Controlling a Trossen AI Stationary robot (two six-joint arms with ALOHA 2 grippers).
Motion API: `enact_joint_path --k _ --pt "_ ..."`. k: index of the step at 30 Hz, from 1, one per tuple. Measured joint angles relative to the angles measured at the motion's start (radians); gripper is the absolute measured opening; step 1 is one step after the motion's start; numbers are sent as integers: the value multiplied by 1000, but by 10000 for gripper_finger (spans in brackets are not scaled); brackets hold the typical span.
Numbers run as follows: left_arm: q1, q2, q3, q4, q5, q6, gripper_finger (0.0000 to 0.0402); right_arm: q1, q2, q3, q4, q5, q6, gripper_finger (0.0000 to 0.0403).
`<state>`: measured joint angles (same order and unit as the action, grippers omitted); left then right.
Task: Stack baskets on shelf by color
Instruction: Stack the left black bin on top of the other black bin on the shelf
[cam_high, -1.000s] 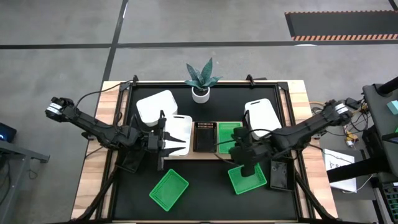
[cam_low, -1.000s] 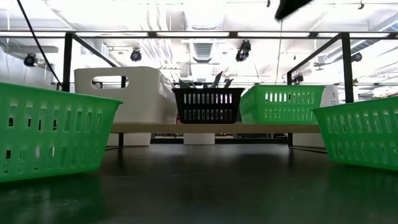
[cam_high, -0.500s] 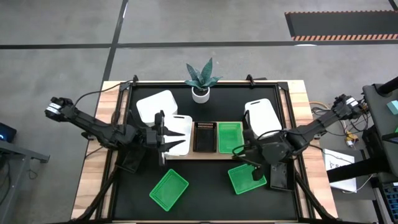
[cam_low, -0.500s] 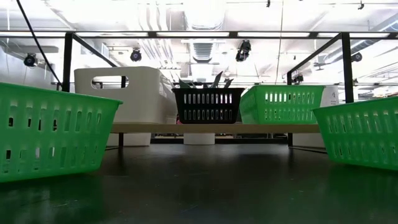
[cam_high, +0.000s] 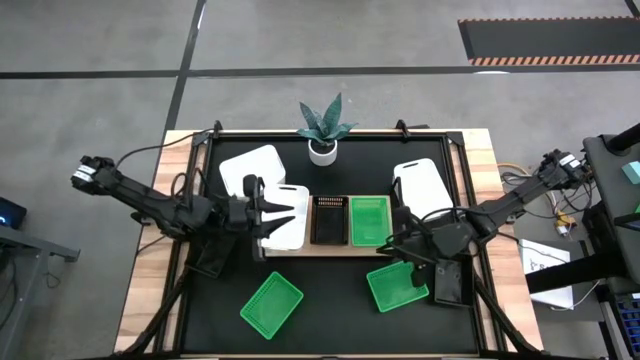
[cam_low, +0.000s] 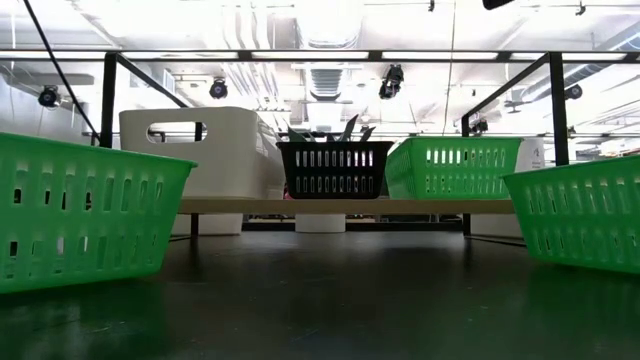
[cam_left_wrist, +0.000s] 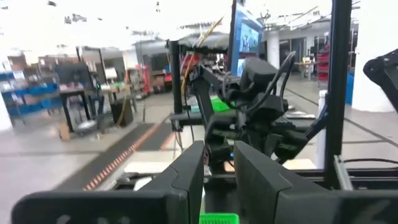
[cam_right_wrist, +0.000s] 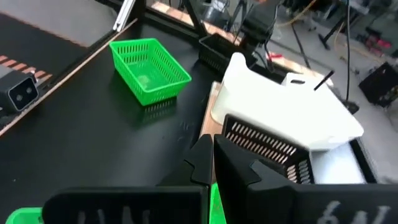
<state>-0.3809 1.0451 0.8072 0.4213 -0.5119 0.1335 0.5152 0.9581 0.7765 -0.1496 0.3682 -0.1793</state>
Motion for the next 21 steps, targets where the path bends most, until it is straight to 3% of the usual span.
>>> enact_joint_path --k 8,14,17,21 --pt "-27 9 64 -267 -21 -387 34 0 -15 0 -6 -2 -33 9" --pt "-79 25 131 -377 -33 -572 2 0 -27 0 -35 -5 -49 9" --pt "-105 51 183 -579 -48 -768 1 0 -30 0 -39 -5 -48 9" --pt "-146 86 303 -1040 0 -1134 1 0 -29 0 -49 -5 -41 9"
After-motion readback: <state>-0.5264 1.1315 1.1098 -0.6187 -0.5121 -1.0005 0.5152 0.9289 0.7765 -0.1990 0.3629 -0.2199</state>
